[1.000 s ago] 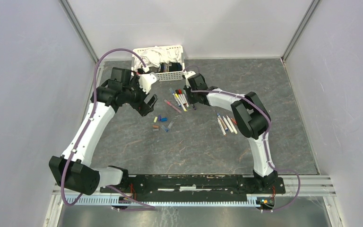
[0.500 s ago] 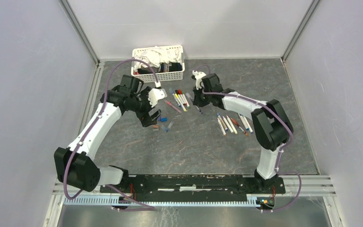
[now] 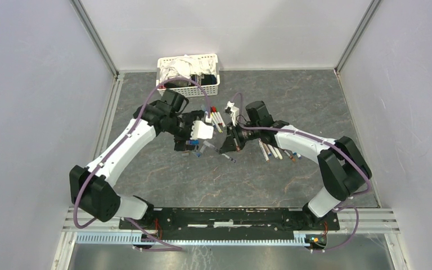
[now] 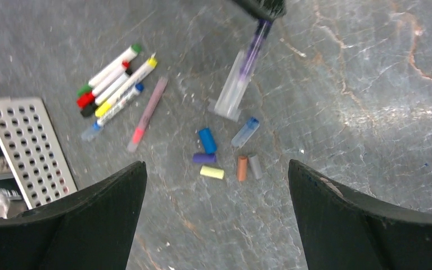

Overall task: Open the pen caps
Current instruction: Open the pen cap from the pen.

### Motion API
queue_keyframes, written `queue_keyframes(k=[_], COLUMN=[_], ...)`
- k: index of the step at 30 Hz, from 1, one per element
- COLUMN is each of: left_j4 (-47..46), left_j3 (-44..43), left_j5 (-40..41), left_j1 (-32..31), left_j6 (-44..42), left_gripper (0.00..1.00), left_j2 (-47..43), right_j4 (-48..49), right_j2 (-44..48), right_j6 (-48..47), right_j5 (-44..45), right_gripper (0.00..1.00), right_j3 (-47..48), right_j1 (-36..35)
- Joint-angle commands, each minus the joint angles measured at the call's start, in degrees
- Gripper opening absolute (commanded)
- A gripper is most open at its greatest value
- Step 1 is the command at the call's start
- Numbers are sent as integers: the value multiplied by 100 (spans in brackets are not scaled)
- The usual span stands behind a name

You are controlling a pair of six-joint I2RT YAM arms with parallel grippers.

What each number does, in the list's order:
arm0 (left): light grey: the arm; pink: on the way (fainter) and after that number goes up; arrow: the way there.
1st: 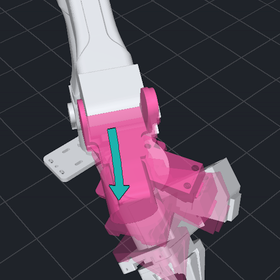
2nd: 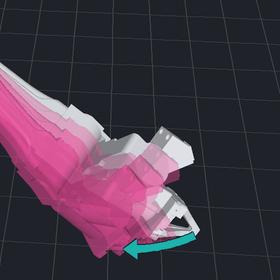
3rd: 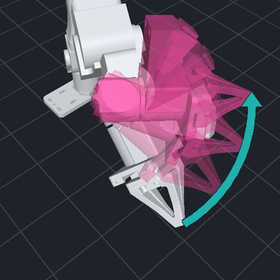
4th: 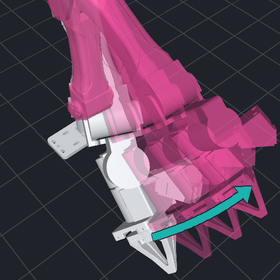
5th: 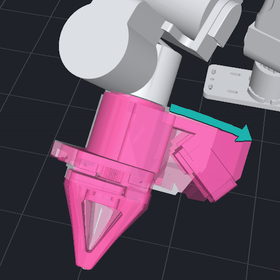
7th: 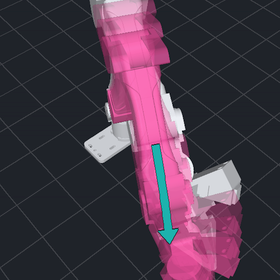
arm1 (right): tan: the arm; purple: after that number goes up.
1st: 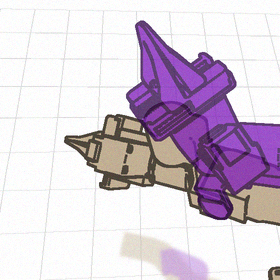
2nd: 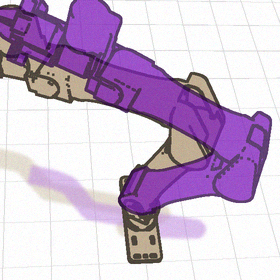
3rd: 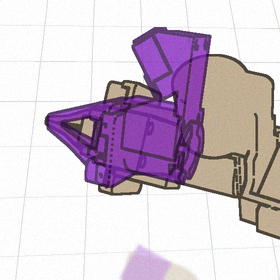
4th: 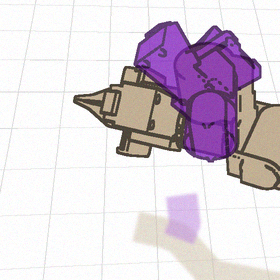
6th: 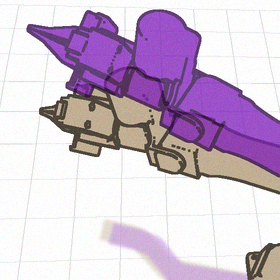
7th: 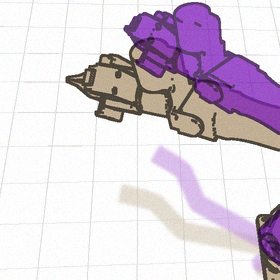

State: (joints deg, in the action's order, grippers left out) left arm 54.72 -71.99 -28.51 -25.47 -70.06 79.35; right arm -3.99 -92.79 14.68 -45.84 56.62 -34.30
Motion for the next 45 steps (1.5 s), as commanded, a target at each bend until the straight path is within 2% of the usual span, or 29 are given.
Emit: queue_keyframes(k=[1,3,8,13,18,19,21,23,26,33,35,38,39,45], left_j4=[372,407,625,459,178,160,98,57,14,47,52,117,135,92], left_j3=[-137,-171,-212,-54,26,27,55,78,52,-4,-2,48,83,364], left_j5=[147,276,575,772,929,928,978,1015,1016,957,954,1039,1124,2073], left_j1=[-504,-719,-1065,-1245,-1337,-1337,-1342,-1346,-1346,-1346,-1346,-1346,-1346,-1132], left_j6=[-852,-824,-753,-623,-397,-364,-304,-264,-167,-46,-30,-101,-142,-614], left_gripper=[100,97,83,61,29,22,11,3,2,2,2,2,2,2], left_j2=[-131,-83,156,251,306,316,318,303,267,235,228,221,227,276], right_j4=[567,736,897,1004,1080,1099,1131,1250,1434,1785,1782,1544,1327,-153], right_j2=[222,172,51,31,-28,-29,-28,-39,-169,-567,-616,-568,-533,-113], right_j6=[425,579,806,946,1024,1037,1042,1101,1227,1559,1579,1394,1254,140], right_j5=[-943,-1088,-1152,-1181,-1207,-1203,-1181,-1168,-1164,-1131,-1108,-964,-860,-273], right_gripper=[0,0,0,0,0,2,15,24,31,30,25,3,0,0], right_j3=[63,64,75,88,87,73,30,-23,-5,270,342,375,368,-17], right_j1=[-58,-98,-116,-127,-134,-142,-176,-238,-384,-622,-641,-627,-614,-430])
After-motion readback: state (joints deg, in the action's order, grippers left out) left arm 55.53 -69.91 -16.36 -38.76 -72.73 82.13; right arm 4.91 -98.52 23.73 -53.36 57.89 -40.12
